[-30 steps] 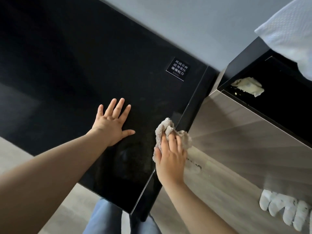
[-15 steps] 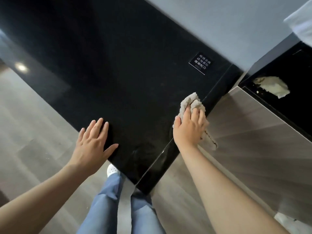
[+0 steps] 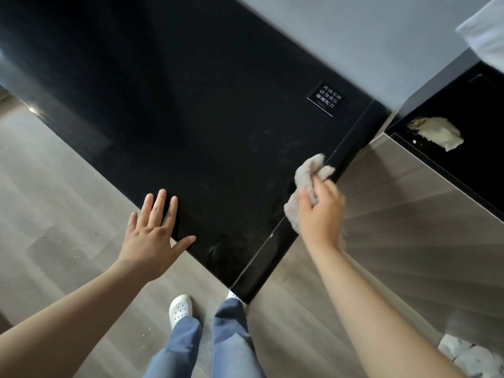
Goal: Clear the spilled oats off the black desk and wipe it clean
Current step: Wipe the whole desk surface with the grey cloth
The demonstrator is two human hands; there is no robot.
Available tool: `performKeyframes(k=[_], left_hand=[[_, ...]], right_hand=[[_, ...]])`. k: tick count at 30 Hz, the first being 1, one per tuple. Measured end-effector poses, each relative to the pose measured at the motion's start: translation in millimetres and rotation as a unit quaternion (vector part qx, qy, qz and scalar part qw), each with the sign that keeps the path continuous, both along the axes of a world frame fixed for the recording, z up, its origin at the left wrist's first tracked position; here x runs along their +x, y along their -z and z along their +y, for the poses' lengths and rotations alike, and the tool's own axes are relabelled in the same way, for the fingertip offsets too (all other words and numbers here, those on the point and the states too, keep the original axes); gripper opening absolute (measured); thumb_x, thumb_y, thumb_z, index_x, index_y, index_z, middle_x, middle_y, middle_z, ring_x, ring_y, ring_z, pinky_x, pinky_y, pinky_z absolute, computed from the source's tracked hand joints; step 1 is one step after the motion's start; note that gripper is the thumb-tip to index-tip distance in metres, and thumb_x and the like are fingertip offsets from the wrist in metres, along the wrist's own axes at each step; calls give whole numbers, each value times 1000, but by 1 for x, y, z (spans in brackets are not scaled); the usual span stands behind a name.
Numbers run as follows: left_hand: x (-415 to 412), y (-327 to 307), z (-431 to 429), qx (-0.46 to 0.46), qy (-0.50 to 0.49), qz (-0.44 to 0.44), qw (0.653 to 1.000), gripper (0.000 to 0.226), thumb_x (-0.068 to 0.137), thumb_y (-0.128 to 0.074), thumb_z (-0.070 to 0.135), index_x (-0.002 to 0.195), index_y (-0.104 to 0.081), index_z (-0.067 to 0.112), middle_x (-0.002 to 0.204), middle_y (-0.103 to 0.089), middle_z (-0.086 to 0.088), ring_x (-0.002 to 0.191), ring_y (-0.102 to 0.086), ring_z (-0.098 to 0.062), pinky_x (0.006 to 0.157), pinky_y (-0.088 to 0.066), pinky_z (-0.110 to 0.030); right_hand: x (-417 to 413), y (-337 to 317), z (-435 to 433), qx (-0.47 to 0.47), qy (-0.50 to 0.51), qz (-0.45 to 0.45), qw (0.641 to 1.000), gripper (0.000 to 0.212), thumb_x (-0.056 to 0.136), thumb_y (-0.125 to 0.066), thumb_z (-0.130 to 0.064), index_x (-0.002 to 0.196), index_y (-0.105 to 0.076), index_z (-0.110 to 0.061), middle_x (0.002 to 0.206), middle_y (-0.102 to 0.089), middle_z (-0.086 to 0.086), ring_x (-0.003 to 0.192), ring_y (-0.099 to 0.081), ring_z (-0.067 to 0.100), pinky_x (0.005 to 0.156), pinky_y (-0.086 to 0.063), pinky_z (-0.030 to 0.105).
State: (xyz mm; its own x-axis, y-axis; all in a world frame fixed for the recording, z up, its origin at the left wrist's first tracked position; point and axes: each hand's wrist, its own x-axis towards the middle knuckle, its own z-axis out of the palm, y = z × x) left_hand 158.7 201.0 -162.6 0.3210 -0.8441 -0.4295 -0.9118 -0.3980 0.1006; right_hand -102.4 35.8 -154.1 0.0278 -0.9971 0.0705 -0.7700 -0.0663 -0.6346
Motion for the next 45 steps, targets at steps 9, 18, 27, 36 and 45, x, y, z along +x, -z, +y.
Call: performKeyframes(k=[9, 18, 27, 36, 45], left_hand=[[6, 1, -1, 52, 20, -23, 998, 89, 82, -8, 76, 142, 31, 24, 152, 37, -2, 137, 36, -26, 117, 6, -49], [10, 0, -8, 108, 27, 7, 994, 90, 75, 2, 79, 136, 38, 24, 144, 48, 0, 133, 43, -27, 118, 6, -50], [14, -3, -9, 102, 31, 25, 994, 85, 76, 0, 78, 133, 40, 29, 141, 50, 0, 133, 43, -27, 117, 7, -50], [11, 5, -14, 114, 30, 28, 993, 87, 82, -7, 78, 140, 34, 28, 146, 46, -1, 134, 42, -29, 117, 7, -53], [20, -9, -6, 64, 79, 40, 994, 83, 89, -16, 73, 148, 23, 29, 153, 36, 1, 141, 32, -26, 117, -3, -56]], right_hand=[[29, 31, 12, 27, -45, 269, 962, 55, 94, -34, -45, 139, -47, -16, 143, -45, 5, 135, -31, 30, 102, -32, 50], [40, 6, 102, 23, -138, -32, 990, 39, 93, -43, -28, 124, -64, -17, 112, -64, -7, 99, -51, 11, 86, -41, 19], [47, 23, 57, 46, -68, 280, 956, 58, 93, -42, -54, 140, -48, -20, 143, -42, 3, 130, -34, 29, 96, -37, 49], [61, 39, 199, 14, -128, 152, 980, 37, 94, -49, -36, 127, -62, -24, 122, -61, -3, 109, -50, 18, 85, -50, 39], [54, -9, 140, 2, 36, 66, 997, 45, 89, -53, -36, 129, -60, -17, 135, -54, 3, 107, -47, 25, 88, -32, 18]])
